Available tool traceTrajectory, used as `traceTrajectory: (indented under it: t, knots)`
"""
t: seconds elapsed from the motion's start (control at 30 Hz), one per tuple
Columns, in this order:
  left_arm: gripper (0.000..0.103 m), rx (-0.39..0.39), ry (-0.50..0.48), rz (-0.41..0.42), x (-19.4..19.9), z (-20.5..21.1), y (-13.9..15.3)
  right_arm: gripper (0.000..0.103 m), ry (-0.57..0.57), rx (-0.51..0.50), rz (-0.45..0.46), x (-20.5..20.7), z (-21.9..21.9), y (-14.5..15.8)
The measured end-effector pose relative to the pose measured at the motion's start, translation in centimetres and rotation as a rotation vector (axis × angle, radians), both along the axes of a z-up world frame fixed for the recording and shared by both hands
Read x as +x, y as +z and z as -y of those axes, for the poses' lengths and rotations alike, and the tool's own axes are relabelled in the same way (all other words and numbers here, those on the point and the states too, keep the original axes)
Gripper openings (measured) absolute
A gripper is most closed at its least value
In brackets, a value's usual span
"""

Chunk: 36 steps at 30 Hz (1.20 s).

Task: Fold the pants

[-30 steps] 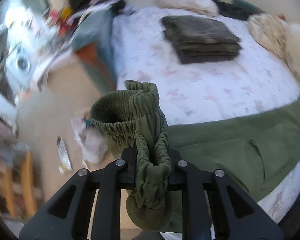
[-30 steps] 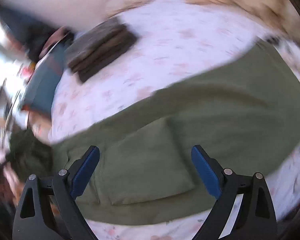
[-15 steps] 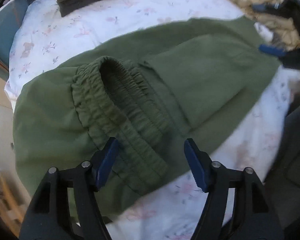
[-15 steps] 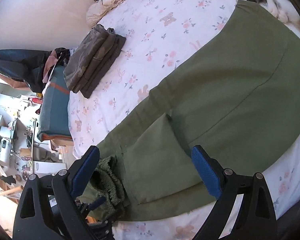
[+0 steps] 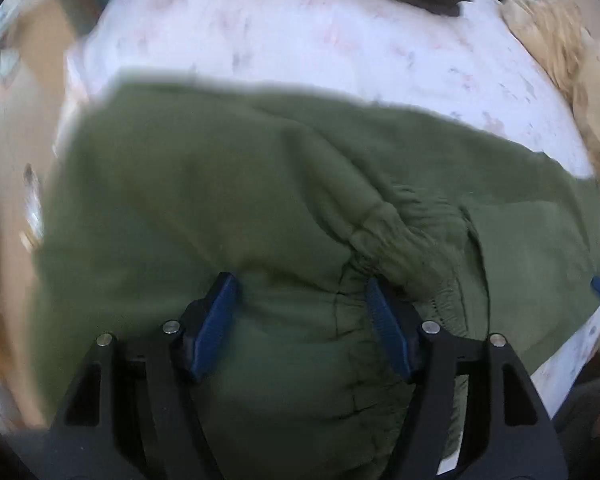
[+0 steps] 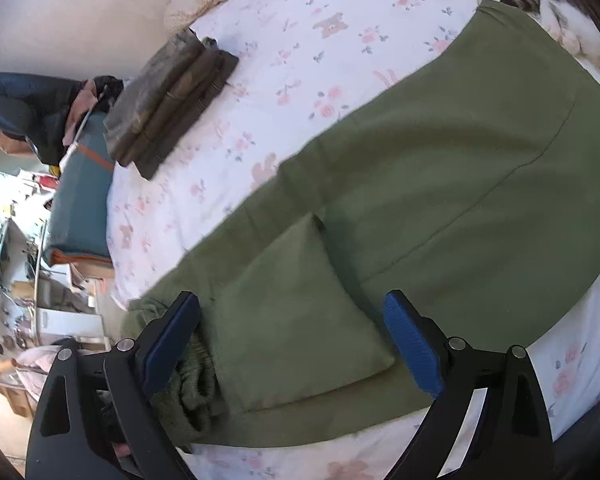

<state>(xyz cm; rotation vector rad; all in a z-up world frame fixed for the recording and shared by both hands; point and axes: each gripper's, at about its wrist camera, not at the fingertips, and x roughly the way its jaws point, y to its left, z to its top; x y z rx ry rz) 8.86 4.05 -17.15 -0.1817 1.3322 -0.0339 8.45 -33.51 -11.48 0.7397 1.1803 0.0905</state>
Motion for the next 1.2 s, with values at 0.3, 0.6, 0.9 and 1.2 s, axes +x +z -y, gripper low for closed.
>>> traceTrajectory:
  t: [0.3,0.6,0.9,1.2]
  knots:
    - [0.066,-0.017,-0.029,0.194,-1.6,1.4,5.9,0.096,0.003,0.202,0.029,-4.3,-0.2,-1.2]
    - [0.071,-0.026,0.003,0.007,-0.2,2.1,0.4,0.091,-0.245,0.373,-0.145,-10.5,-1.4,-8.9]
    - [0.084,0.054,-0.035,0.013,-0.1,4.0,0.0,0.088,-0.75,0.179,-0.024,-9.7,15.0,-7.1]
    - [0.084,0.011,-0.039,0.033,-1.0,3.3,0.4,0.083,-0.928,0.161,-0.016,-8.2,21.5,-5.5]
